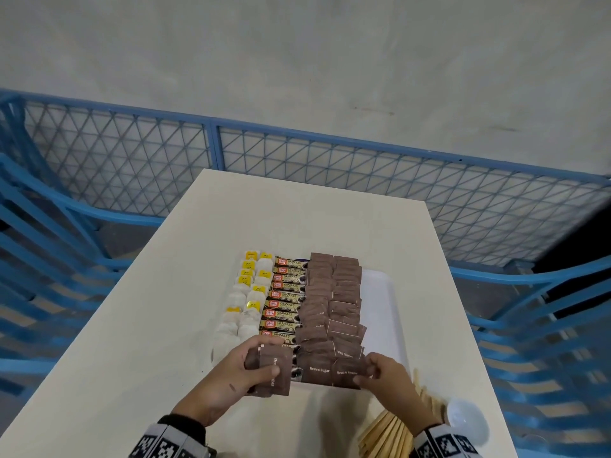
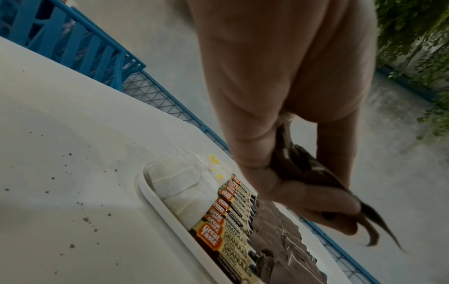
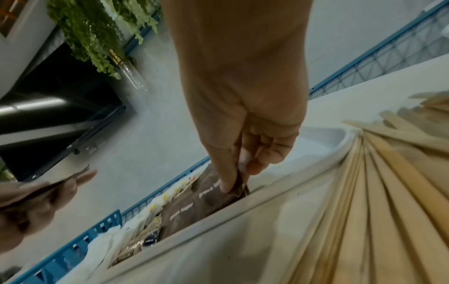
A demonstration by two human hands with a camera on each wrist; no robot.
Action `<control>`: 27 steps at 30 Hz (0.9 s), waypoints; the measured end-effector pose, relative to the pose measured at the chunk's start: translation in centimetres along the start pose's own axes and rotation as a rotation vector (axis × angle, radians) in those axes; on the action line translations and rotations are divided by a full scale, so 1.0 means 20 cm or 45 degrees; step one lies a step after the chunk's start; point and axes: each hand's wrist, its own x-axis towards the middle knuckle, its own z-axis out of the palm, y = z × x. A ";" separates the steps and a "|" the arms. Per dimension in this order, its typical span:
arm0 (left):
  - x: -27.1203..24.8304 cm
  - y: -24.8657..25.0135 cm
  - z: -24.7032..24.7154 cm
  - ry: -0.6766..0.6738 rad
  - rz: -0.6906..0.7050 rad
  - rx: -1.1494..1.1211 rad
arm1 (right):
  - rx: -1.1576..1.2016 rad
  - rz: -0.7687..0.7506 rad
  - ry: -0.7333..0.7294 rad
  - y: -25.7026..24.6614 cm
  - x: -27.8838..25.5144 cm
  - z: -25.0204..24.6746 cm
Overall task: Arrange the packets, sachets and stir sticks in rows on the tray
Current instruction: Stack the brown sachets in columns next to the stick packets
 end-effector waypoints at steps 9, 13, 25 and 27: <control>0.00 0.02 0.01 0.069 0.036 -0.005 | -0.332 -0.258 0.093 -0.02 0.00 0.05; 0.00 0.02 0.02 0.096 0.062 0.037 | -0.434 -0.436 0.213 -0.10 -0.01 0.06; 0.03 0.03 0.07 0.111 0.105 0.046 | 0.413 -0.390 -0.349 -0.51 -0.09 0.09; 0.03 0.03 0.06 0.109 0.078 -0.008 | 0.555 -0.294 -0.361 -0.50 -0.08 0.09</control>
